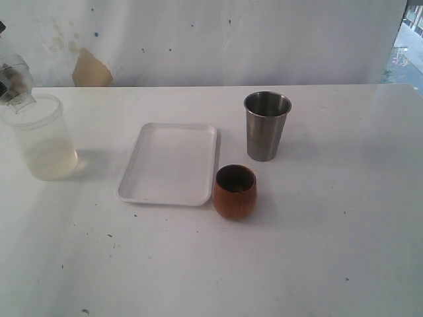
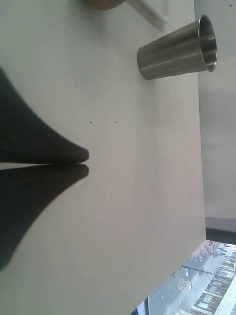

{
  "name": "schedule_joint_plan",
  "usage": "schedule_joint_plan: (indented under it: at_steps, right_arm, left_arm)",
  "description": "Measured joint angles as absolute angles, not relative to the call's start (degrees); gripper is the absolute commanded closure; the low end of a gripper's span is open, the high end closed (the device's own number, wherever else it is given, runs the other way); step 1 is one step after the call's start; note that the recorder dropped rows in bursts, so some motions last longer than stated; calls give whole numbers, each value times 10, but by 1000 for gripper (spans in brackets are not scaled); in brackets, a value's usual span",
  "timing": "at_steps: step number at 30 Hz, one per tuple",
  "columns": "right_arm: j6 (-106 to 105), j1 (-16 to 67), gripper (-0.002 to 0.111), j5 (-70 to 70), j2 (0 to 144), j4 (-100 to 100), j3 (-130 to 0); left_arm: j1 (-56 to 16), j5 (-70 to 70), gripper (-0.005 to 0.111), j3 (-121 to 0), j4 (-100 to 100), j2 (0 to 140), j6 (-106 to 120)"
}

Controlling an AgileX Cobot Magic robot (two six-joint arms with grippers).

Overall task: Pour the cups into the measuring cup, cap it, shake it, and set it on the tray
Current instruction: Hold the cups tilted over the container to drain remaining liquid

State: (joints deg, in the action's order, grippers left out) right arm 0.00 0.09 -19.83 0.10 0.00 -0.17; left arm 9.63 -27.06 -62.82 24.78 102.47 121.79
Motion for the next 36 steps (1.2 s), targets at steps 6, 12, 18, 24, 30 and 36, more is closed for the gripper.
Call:
schedule_joint_plan:
  at_steps: [6,12,18,24,30,36]
  right_arm:
    - [0,1,108,-198,1,0,-2]
    - [5,1,108,-198,1,0,-2]
    - [10,1,108,-198,1,0,-2]
    - [10,1,108,-198,1,0,-2]
    - [10,1,108,-198,1,0,-2]
    - [10,1,108,-198,1,0,-2]
  left_arm:
    - [96,-263,107,-628,248,1025,1218]
    - [96,-262,107,-628,248,1025,1218]
    - [96,-262,107,-628,248,1025,1218]
    - [96,-262,107,-628,248,1025,1218]
    - [96,-257,107,-628,247,1025,1194]
    - [96,-246,107,-628,245,1025,1104]
